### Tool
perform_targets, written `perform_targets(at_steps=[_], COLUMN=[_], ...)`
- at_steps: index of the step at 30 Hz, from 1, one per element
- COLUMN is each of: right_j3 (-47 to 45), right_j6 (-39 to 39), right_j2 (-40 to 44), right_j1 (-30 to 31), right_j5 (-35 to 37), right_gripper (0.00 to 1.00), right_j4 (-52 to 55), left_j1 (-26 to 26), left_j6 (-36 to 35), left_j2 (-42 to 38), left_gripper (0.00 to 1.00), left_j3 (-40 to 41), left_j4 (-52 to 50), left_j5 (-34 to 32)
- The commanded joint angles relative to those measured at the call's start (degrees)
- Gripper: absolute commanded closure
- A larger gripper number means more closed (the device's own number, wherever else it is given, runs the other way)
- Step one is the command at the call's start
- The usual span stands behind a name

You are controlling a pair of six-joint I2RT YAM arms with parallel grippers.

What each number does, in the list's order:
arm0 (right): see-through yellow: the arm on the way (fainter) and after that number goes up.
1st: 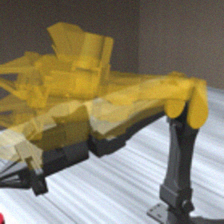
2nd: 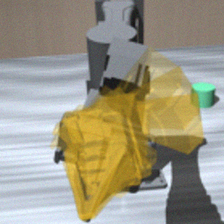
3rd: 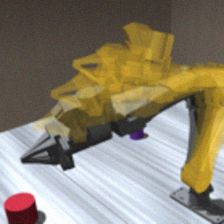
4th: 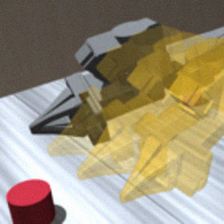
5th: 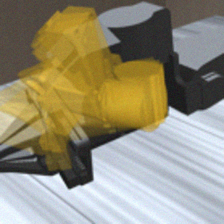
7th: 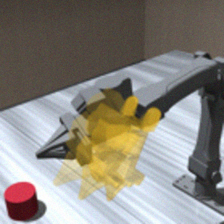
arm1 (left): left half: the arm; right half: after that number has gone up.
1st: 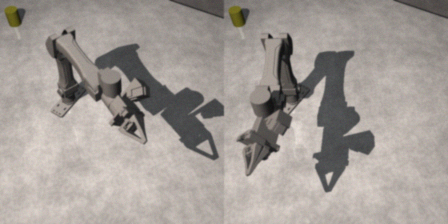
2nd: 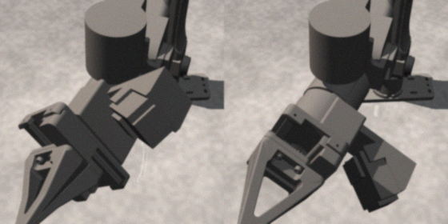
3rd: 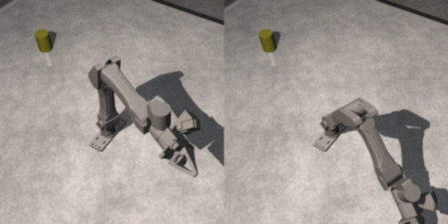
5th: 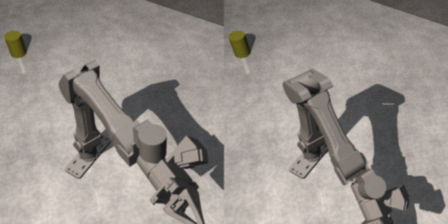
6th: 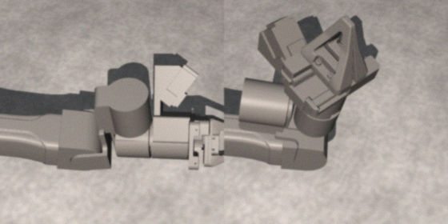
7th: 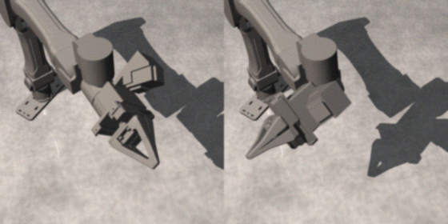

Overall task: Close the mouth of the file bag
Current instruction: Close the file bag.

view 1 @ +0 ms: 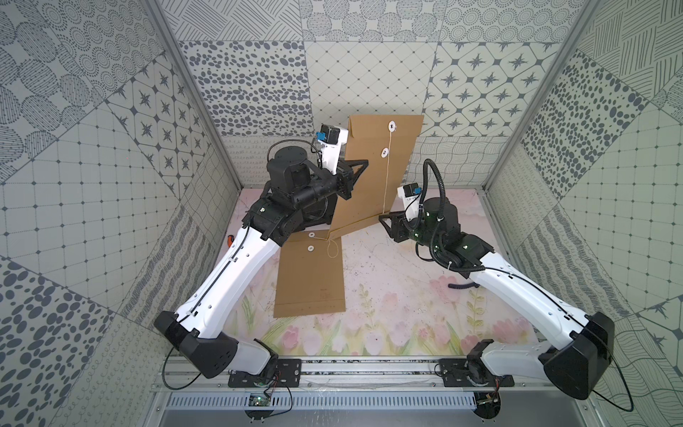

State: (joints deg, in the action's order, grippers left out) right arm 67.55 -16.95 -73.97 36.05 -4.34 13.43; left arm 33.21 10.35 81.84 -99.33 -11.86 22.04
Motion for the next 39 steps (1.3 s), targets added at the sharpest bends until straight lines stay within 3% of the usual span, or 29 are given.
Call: perform_targets(at_steps=[1, 21, 26, 30, 39], right_j3=[-0.7, 0.4, 0.4, -0.3, -4.0], right_j6=[4.5, 9.0, 9.0, 8.7, 5.5], right_j2=[-0.2, -3.2, -2.7, -1.7, 2.5], right_j1=[0.6, 0.3, 0.3, 0.3, 0.4], right_j5=[3.6, 6.3, 6.7, 7.6, 3.5], right_gripper=[0.57, 0.70, 0.80, 1.00, 1.00], right_j4=[-4.6, -15.2, -16.1, -16.9, -15.3], left_j1=[0.5, 2.1, 2.1, 2.1, 2.2], left_j6=[-4.3, -3.6, -3.5, -3.7, -4.8], left_j2=[0.4, -0.3, -0.4, -0.6, -1.4], left_gripper=[1.00, 1.00, 1.00, 1.00, 1.00], left_j3=[-2.4, -3.9, -3.7, -3.4, -2.4], left_j4=[-0.4, 0.2, 0.2, 0.5, 1.4], left_j5=[2.7, 9.3, 9.5, 9.0, 3.2])
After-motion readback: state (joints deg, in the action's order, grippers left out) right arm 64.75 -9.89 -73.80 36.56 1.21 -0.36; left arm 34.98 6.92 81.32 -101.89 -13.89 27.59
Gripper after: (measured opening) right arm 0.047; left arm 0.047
